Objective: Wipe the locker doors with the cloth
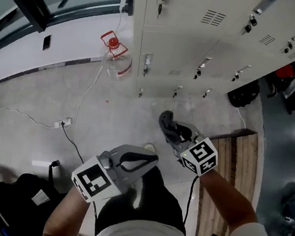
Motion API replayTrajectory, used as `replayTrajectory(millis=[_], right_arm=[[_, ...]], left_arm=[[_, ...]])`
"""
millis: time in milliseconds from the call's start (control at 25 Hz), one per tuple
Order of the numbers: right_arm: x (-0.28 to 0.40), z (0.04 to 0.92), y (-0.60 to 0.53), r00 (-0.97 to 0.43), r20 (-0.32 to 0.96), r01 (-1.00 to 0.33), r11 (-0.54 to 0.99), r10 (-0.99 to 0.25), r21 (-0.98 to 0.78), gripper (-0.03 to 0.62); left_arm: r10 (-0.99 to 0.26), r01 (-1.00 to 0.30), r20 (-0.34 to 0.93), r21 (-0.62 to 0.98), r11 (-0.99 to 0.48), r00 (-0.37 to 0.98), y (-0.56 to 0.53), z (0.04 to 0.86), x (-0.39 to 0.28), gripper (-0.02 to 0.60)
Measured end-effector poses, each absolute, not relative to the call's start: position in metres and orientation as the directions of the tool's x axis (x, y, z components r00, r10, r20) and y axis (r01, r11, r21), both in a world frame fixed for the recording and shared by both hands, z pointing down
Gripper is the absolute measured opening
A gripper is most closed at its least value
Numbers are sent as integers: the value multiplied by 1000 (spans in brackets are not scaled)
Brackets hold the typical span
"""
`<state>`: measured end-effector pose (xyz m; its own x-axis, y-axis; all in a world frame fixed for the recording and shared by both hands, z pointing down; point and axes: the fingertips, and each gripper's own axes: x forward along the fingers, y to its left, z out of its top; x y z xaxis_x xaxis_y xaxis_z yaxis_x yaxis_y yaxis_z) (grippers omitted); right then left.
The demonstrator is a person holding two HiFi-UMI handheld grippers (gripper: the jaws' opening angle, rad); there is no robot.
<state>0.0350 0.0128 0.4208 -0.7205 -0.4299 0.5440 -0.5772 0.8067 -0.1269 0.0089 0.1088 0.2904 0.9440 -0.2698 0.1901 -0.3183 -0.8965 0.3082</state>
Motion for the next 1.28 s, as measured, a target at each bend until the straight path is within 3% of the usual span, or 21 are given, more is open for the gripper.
replayTrajectory(millis=[440, 880, 1280], right_arm=[[93, 195, 208, -711, 354, -643, 765, -607, 20, 106], [130, 149, 262, -752, 266, -618, 785, -603, 31, 105], [170, 140, 304, -836, 267, -491, 871, -479, 24, 106]], left_arm=[[-337, -386, 212, 274, -881, 918, 255, 191, -28, 3], [-453, -502, 228, 253, -827, 862, 332, 168, -26, 3], [-496, -536, 217, 205, -819, 841, 357, 158, 66, 3]])
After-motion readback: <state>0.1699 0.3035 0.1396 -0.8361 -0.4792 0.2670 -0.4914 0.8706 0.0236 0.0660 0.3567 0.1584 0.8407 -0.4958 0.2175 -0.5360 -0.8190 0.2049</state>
